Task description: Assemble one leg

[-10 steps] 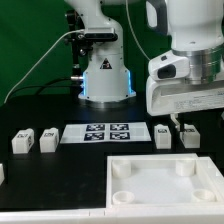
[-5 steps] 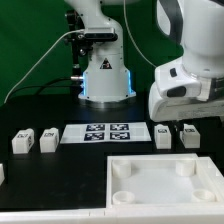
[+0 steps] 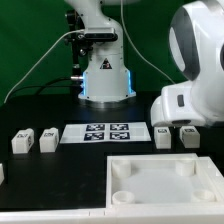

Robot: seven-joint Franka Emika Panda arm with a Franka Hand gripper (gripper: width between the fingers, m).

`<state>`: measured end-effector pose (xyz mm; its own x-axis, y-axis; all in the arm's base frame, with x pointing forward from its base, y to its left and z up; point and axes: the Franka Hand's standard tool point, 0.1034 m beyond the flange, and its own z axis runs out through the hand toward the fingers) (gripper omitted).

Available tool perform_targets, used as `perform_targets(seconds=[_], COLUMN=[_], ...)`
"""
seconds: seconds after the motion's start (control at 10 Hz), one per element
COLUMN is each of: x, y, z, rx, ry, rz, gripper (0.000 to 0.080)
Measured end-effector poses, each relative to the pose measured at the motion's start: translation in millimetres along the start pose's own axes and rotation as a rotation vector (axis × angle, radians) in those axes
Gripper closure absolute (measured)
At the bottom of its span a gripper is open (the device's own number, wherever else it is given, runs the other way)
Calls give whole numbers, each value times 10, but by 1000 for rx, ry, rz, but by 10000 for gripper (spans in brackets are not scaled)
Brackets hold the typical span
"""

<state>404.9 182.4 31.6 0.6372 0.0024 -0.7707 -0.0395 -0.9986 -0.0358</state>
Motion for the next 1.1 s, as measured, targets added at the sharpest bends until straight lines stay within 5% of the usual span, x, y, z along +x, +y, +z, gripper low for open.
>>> perform_targets(seconds=[0.3, 0.7, 1.0, 1.1], x=[-3, -100, -103, -103], y=[1, 14, 26, 26], z=[9, 350, 376, 376], rx=[0, -29, -30, -30], ry=[3, -41, -44, -44], rz=[0, -6, -6, -6], gripper=[151, 151, 164, 339])
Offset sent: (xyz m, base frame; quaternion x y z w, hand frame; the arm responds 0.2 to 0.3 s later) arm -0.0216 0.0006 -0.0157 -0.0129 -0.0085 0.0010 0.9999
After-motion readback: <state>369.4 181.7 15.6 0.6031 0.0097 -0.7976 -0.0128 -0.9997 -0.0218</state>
